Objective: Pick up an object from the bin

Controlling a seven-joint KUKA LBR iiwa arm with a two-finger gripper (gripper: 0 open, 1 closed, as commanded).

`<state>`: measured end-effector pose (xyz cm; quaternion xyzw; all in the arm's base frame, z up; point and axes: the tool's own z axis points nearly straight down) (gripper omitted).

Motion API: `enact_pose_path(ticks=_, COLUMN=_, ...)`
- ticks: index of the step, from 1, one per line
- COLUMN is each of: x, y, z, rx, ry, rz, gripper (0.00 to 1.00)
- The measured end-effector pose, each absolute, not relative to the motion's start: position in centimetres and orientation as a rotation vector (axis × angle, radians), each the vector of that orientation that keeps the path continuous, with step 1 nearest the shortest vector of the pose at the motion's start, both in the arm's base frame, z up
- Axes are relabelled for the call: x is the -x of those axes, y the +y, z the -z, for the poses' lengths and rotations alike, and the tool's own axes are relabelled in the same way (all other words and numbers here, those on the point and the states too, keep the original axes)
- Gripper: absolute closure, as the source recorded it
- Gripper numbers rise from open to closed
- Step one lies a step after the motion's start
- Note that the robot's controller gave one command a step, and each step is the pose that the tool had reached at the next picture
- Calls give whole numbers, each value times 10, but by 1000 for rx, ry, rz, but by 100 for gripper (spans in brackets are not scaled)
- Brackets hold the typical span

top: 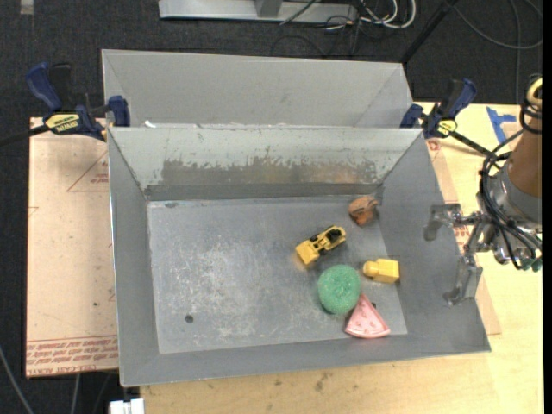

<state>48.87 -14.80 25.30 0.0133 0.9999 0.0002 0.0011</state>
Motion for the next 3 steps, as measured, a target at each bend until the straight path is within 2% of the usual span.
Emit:
enact_pose_path(ticks=1, x=-494, y=-102, z=-206, rx=52, ry=3135, rz=3, gripper=0)
enact_pose_path(ticks=2, x=-495, y=-76, z=-182, rx=61, ry=3142, rz=-8, gripper=0)
enact_pose_path(ticks=3, x=-498, y=-71, z=-136, rx=107, ry=3134, rz=2, gripper=0)
